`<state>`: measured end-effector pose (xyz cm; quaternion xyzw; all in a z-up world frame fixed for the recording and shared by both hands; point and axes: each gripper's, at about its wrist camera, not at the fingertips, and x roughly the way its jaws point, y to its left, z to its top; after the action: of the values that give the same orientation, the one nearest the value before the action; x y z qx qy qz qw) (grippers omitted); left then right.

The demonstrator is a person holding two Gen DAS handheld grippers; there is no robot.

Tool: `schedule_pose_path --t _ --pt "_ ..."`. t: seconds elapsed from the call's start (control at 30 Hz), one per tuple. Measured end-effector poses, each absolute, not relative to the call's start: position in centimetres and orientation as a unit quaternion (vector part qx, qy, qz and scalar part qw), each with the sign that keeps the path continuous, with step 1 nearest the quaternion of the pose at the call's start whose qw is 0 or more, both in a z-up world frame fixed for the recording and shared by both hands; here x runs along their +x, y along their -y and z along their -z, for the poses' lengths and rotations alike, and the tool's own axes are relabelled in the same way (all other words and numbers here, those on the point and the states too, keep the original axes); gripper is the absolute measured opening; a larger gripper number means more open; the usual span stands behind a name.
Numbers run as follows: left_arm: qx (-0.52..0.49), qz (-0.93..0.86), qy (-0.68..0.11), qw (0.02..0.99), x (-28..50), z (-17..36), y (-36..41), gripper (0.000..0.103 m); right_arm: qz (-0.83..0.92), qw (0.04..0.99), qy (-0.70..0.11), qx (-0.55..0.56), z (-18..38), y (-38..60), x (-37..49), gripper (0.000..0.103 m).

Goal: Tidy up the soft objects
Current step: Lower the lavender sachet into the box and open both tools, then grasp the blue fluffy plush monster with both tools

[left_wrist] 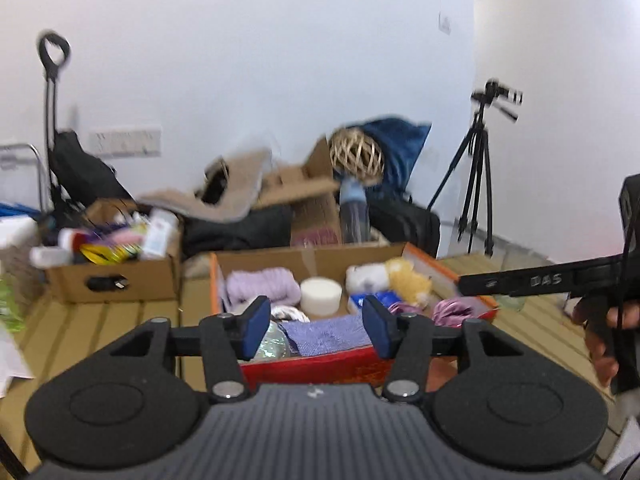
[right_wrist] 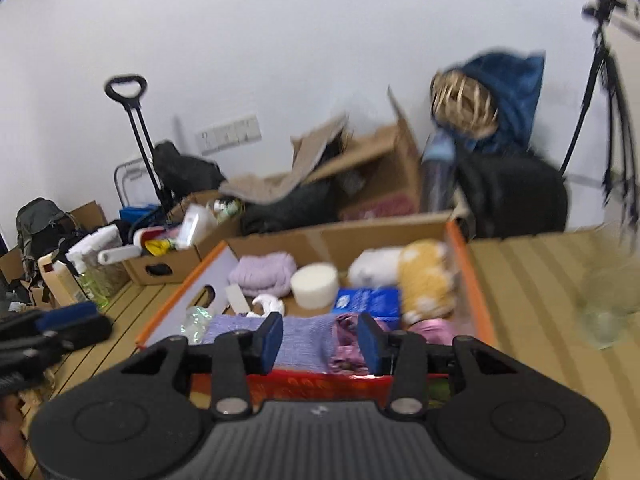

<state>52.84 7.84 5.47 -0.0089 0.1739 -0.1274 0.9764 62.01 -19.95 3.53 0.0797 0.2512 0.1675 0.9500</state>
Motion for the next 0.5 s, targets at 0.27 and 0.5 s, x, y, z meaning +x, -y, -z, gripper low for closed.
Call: schedule_pose_path --t 0.27,0.5 --pt "-0.017 0.109 -0.137 0.984 40.8 -7.6 -7.7 0.065 -0.176 0.966 -0.183 0.037 -8.6 23.1 49.3 0.054" --pt "-0.05 0.117 -0.156 0.979 29.2 -4.2 -7.2 0.073 -0.209 0.96 -0.183 0.023 -5.0 22.9 37.1 0.064"
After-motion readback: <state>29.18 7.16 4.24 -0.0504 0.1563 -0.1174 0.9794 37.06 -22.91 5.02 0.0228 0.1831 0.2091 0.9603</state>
